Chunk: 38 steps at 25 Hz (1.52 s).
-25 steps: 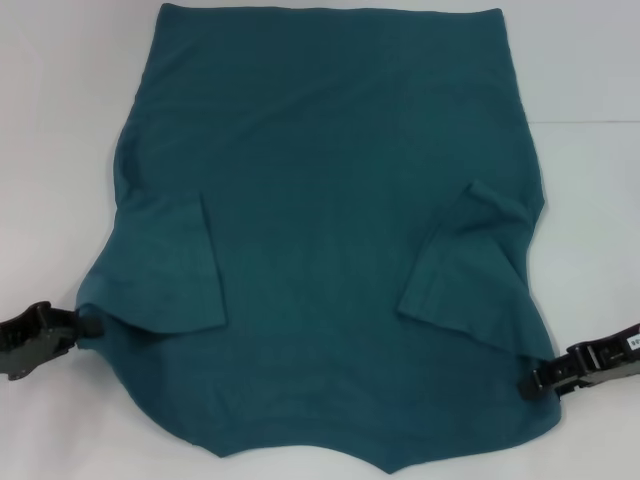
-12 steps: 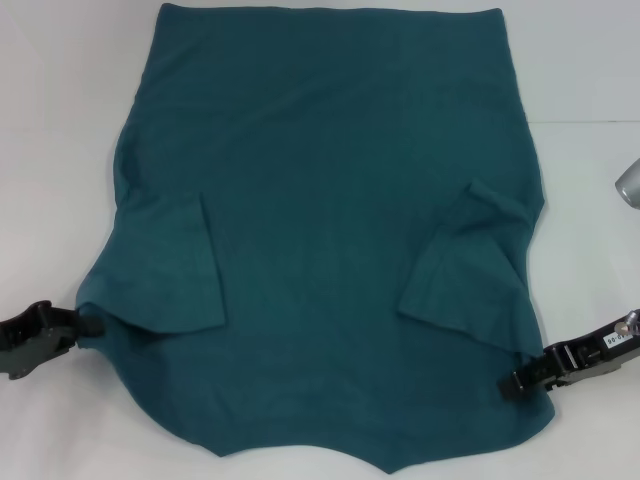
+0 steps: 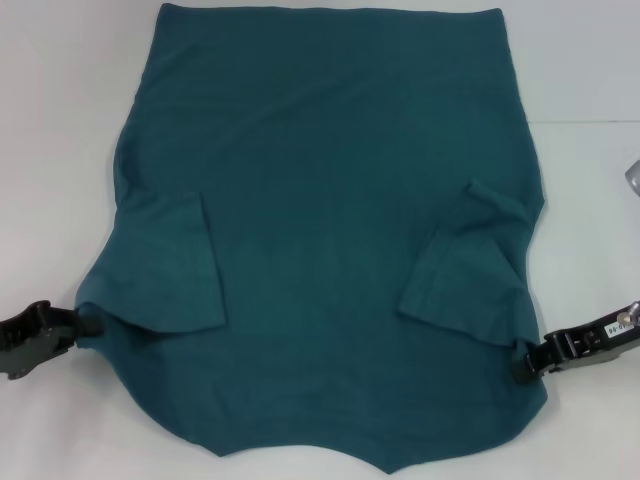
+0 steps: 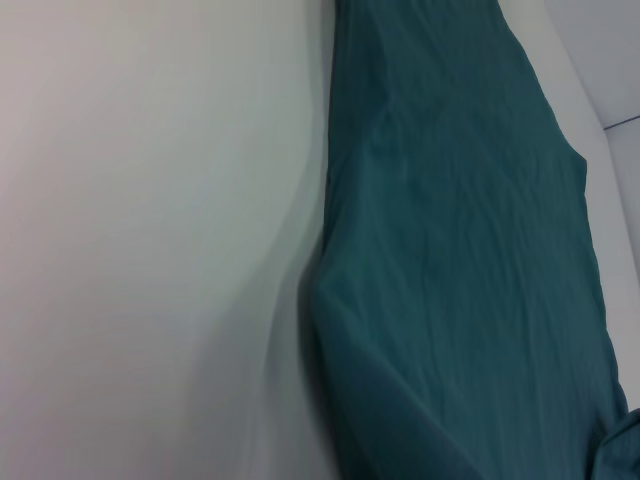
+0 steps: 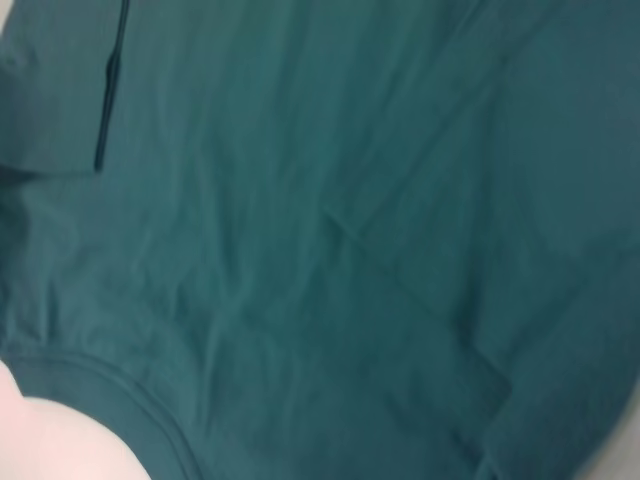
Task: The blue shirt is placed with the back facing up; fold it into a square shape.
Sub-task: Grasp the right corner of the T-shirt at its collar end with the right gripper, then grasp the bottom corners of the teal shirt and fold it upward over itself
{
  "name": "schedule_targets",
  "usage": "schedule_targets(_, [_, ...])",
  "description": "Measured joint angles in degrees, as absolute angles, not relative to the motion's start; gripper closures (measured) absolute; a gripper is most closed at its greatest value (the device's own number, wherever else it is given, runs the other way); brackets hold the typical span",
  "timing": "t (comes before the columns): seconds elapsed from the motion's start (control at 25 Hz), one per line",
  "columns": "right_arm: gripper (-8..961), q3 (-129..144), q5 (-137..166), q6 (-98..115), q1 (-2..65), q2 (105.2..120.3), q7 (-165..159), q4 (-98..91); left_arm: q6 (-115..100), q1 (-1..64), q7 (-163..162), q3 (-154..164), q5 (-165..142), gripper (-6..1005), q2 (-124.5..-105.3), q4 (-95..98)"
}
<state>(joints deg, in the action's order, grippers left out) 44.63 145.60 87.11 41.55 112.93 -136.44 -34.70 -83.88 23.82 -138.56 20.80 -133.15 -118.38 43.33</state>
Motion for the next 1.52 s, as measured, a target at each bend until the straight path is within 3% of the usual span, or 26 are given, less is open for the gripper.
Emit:
schedule_targets(0.04, [708, 44.11, 145.36, 87.12, 41.51, 112.9, -135.97, -34.65, -83.9, 23.82, -138.53, 20.77, -133.15, 936, -118.38, 43.33])
schedule_targets(0.24, [897, 42.43, 143.89, 87.68, 41.37, 112.98, -134.04, -34.67, -83.94, 23.82, -138.44, 20.67, -133.15, 935, -118.39, 43.33])
schedule_targets(0.44, [903, 41.7, 142.53, 87.75, 41.07, 112.95, -133.16, -34.63, -84.25, 23.82, -138.23, 20.76, -133.21, 934, -118.38, 43.3])
schedule_targets(0.84, [890, 41.83, 142.79, 96.57, 37.56, 110.64, -134.35, -37.19, -94.31, 22.01, -137.36, 20.61, -135.22, 931, -117.85, 47.09])
schedule_targets(1.28, [874, 42.11, 142.91, 105.11, 32.63, 110.86, -133.66, -40.04, -104.32, 19.27, -138.34, 20.05, -143.71, 928, -118.25, 53.4])
schedule_targets(1.52, [865, 40.34, 142.68, 104.0, 32.25, 110.18, -133.09, -40.07, -105.98, 19.45, -137.89, 20.14, -143.61, 926, -118.4, 53.84])
